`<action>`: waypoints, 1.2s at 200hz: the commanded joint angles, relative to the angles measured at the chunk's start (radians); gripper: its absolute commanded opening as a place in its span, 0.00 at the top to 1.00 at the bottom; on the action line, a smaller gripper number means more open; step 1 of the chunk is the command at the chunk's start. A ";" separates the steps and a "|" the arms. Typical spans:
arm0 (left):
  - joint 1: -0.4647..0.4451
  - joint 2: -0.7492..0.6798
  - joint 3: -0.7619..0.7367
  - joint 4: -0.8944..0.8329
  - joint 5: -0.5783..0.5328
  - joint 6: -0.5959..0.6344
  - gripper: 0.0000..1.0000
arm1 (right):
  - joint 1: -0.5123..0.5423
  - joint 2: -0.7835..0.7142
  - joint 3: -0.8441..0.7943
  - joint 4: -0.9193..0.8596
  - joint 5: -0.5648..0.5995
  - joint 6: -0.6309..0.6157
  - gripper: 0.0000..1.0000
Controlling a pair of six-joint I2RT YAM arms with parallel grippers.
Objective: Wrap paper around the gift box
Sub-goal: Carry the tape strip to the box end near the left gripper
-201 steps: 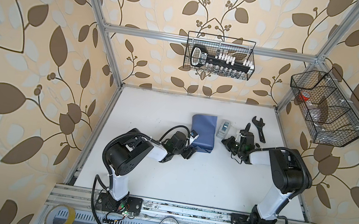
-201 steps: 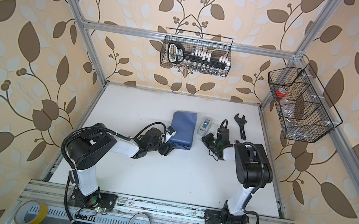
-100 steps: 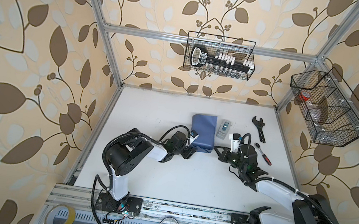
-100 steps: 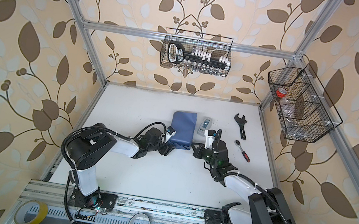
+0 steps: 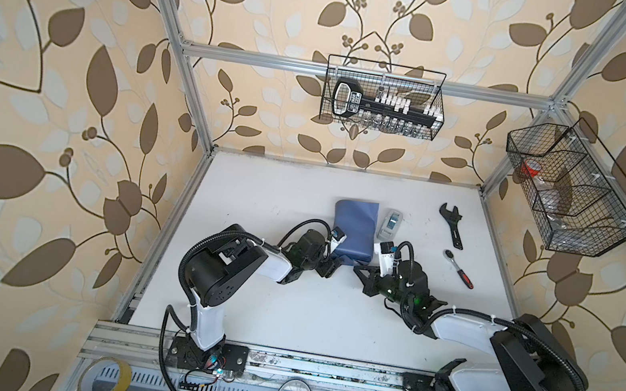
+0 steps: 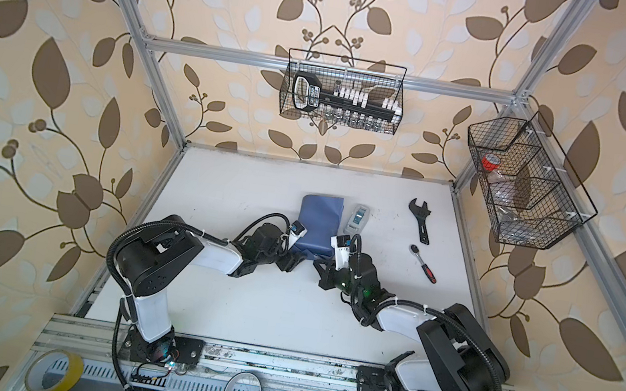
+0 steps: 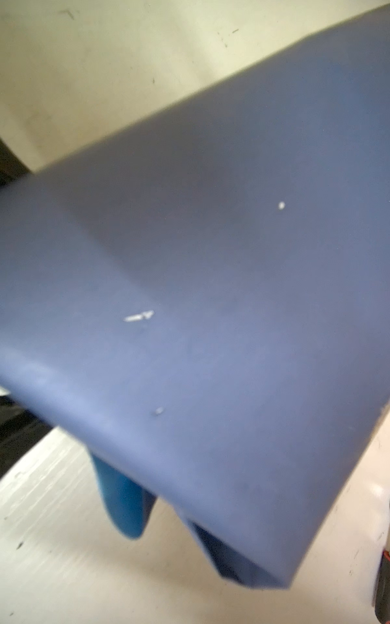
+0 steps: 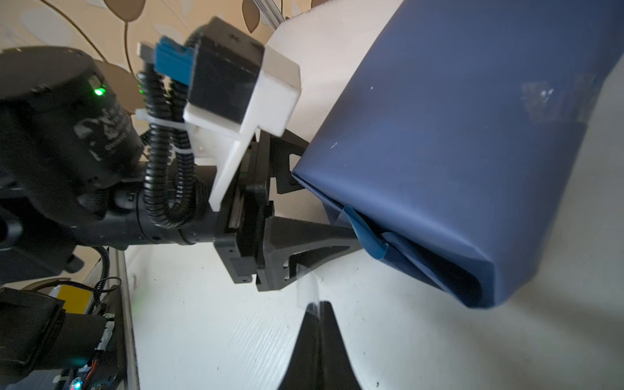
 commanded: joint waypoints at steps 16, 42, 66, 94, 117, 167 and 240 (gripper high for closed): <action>-0.007 -0.025 0.020 0.025 0.006 -0.004 0.28 | 0.022 0.084 0.028 0.125 0.048 -0.052 1.00; -0.008 -0.027 0.019 0.026 0.006 -0.004 0.28 | 0.038 0.115 0.059 0.130 0.064 -0.078 1.00; -0.007 -0.030 0.018 0.025 0.008 -0.005 0.28 | 0.048 0.139 0.089 0.112 0.072 -0.102 1.00; -0.007 -0.031 0.017 0.028 0.006 -0.004 0.28 | 0.051 0.167 0.117 0.103 0.082 -0.120 1.00; -0.007 -0.030 0.017 0.027 0.005 -0.005 0.28 | 0.050 0.184 0.139 0.090 0.093 -0.133 1.00; -0.008 -0.025 0.018 0.027 0.008 -0.004 0.28 | 0.049 0.197 0.167 0.060 0.123 -0.173 1.00; -0.008 -0.022 0.019 0.030 0.007 -0.005 0.28 | 0.049 0.201 0.191 0.015 0.143 -0.204 1.00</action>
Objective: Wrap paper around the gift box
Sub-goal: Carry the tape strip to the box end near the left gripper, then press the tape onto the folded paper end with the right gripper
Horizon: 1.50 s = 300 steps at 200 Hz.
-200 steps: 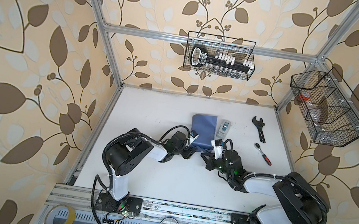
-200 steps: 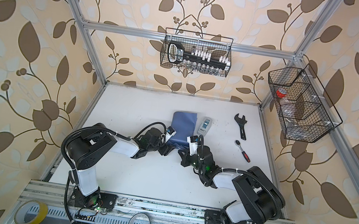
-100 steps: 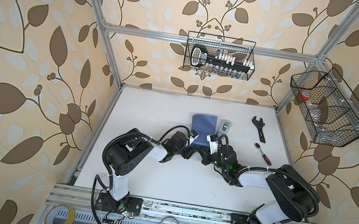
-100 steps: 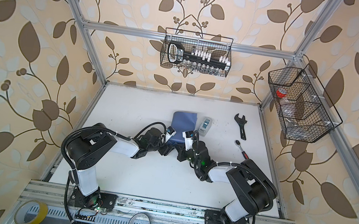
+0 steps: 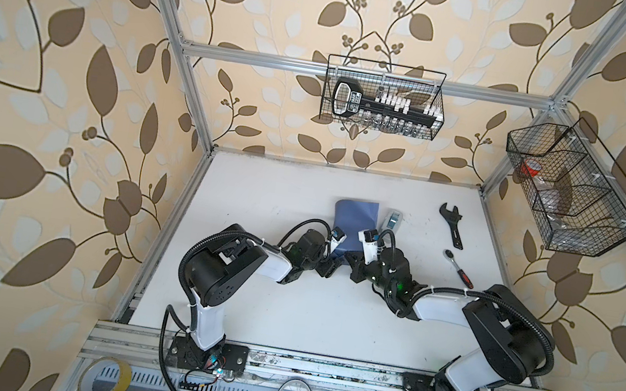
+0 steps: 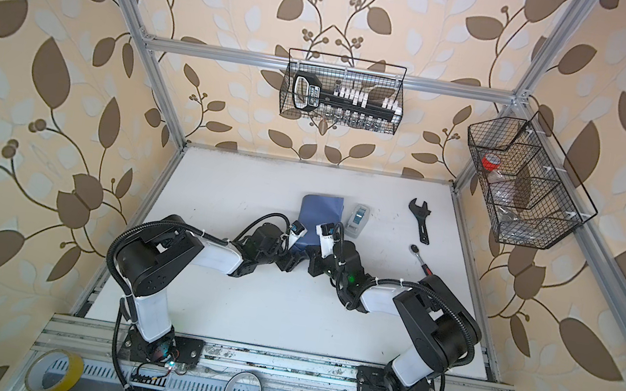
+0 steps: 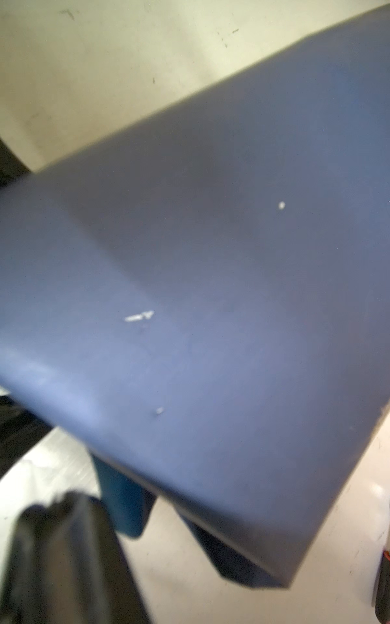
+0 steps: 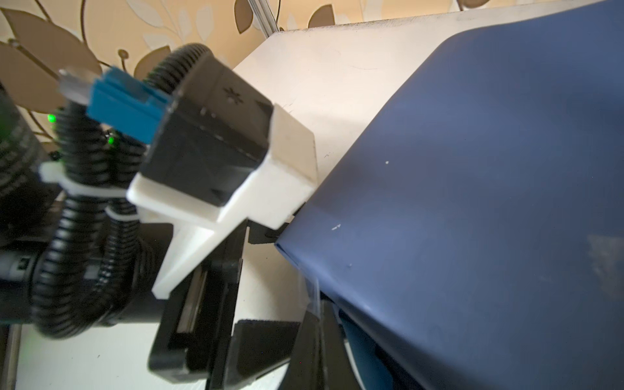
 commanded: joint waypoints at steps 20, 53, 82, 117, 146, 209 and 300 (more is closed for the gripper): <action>-0.007 -0.023 0.019 0.030 0.007 -0.004 0.28 | 0.006 0.004 0.008 -0.017 0.003 -0.037 1.00; -0.007 -0.023 0.018 0.030 0.008 -0.004 0.28 | 0.006 -0.026 -0.005 -0.021 -0.011 -0.046 1.00; -0.007 -0.024 0.018 0.031 0.009 -0.004 0.28 | 0.005 -0.023 0.000 -0.039 0.012 -0.063 1.00; -0.007 -0.025 0.018 0.031 0.009 -0.004 0.28 | 0.005 -0.009 0.010 -0.046 0.016 -0.067 1.00; -0.007 -0.023 0.019 0.032 0.009 -0.004 0.28 | 0.005 0.003 0.015 -0.042 0.022 -0.070 1.00; -0.007 -0.024 0.018 0.033 0.009 -0.004 0.28 | -0.001 0.021 0.039 -0.059 0.041 -0.080 1.00; -0.008 -0.023 0.018 0.037 0.013 -0.004 0.28 | -0.003 0.039 0.064 -0.077 0.071 -0.089 1.00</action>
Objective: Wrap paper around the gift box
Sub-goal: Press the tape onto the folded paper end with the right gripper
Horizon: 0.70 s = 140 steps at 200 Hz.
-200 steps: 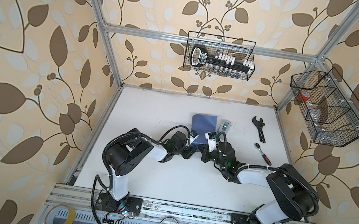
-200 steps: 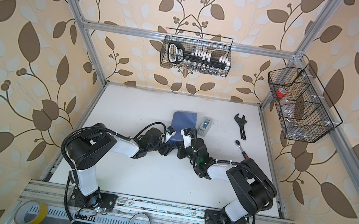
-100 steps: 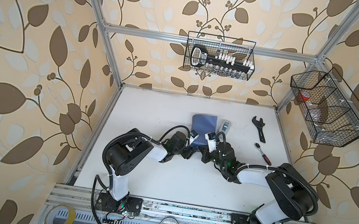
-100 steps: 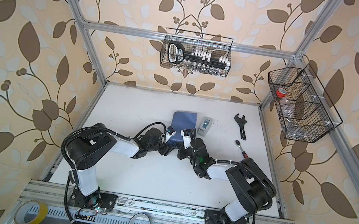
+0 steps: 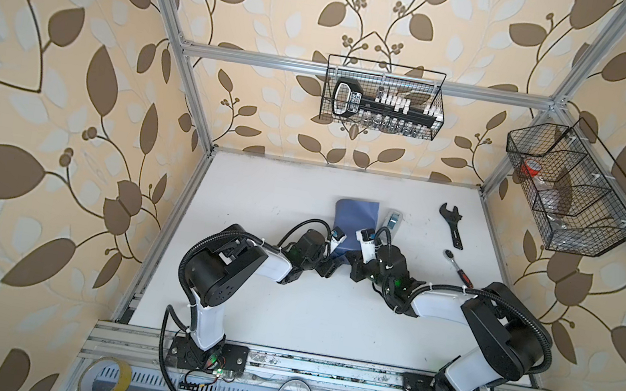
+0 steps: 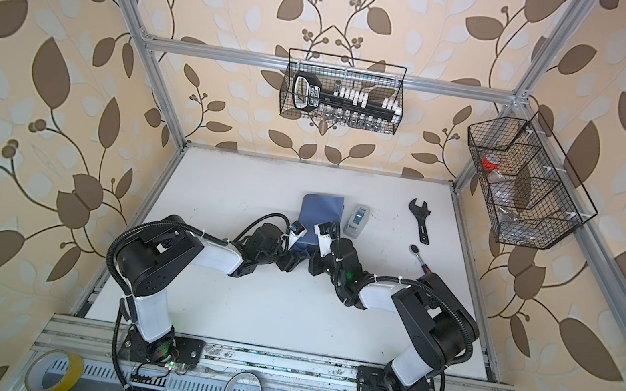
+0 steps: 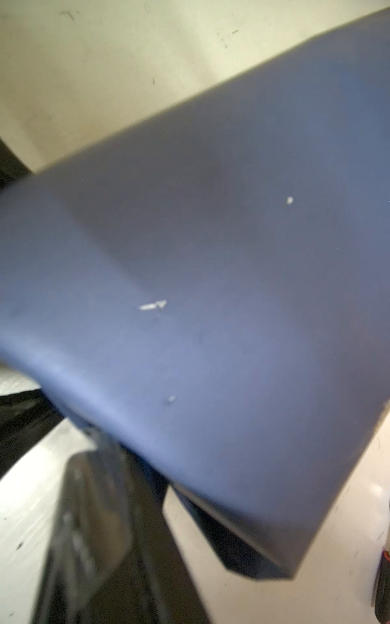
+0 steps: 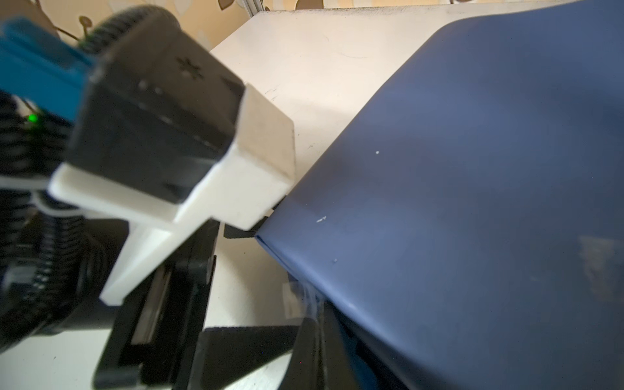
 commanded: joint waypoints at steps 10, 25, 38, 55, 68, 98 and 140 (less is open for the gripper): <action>-0.007 -0.022 0.018 0.036 0.015 -0.004 0.28 | -0.001 0.022 0.026 -0.008 0.030 -0.031 1.00; -0.008 -0.023 0.019 0.036 0.016 -0.004 0.28 | -0.002 0.023 0.030 -0.010 0.036 -0.035 1.00; -0.007 -0.022 0.018 0.036 0.015 -0.004 0.28 | -0.001 0.021 0.030 -0.014 0.043 -0.041 1.00; -0.007 -0.022 0.019 0.036 0.016 -0.004 0.28 | 0.001 0.021 0.031 -0.017 0.052 -0.049 1.00; -0.007 -0.022 0.019 0.036 0.015 -0.004 0.28 | 0.004 0.021 0.032 -0.020 0.060 -0.053 1.00; -0.007 -0.023 0.022 0.034 0.016 -0.004 0.28 | 0.011 0.025 0.034 -0.021 0.070 -0.059 1.00; -0.007 -0.023 0.025 0.032 0.013 -0.006 0.27 | 0.013 0.019 0.035 -0.023 0.075 -0.064 0.97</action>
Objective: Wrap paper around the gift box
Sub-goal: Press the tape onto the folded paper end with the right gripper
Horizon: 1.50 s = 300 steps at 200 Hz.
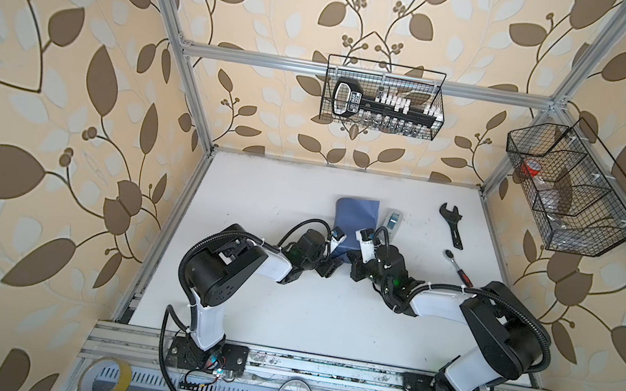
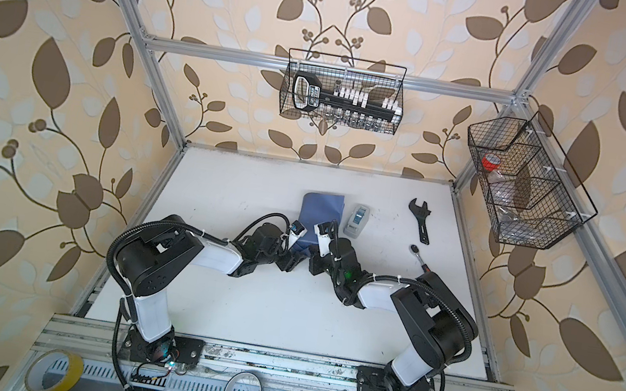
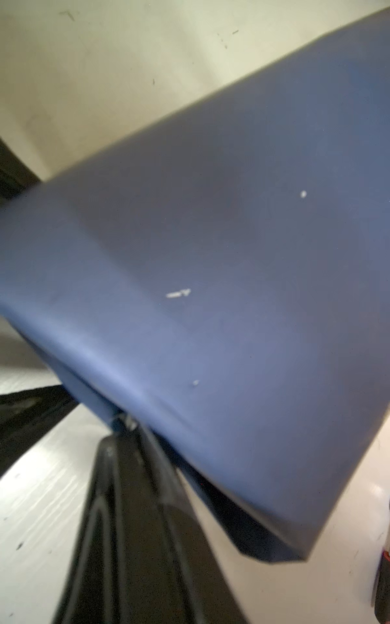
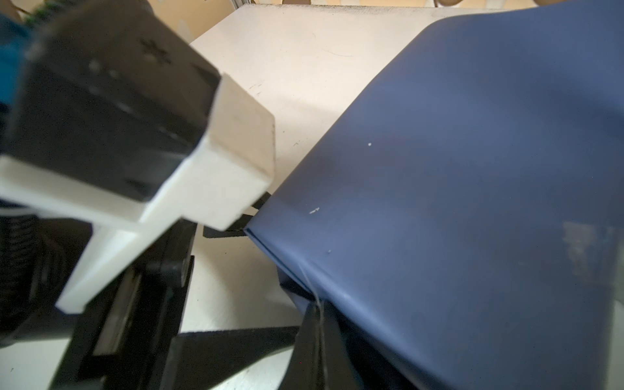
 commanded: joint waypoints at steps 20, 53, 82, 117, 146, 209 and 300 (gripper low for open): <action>-0.007 -0.024 0.025 0.031 0.011 -0.006 0.27 | 0.007 0.008 0.025 -0.006 0.019 -0.027 0.95; -0.007 -0.024 0.039 0.016 0.002 -0.011 0.28 | 0.008 -0.009 0.025 -0.012 0.018 -0.021 0.94; -0.008 -0.023 0.045 0.009 0.003 -0.016 0.28 | 0.009 -0.021 0.026 -0.022 0.017 -0.021 0.93; -0.007 -0.022 0.049 0.008 0.006 -0.017 0.28 | 0.007 -0.035 0.018 -0.029 0.024 -0.023 0.91; -0.008 -0.022 0.047 0.007 0.004 -0.016 0.29 | 0.006 -0.043 0.016 -0.034 0.030 -0.023 0.90; -0.007 -0.020 0.045 0.009 0.001 -0.015 0.29 | -0.002 -0.058 0.015 -0.050 0.031 -0.024 0.88; -0.007 -0.024 0.042 0.014 0.003 -0.015 0.28 | 0.005 -0.019 0.031 -0.053 0.053 -0.045 0.88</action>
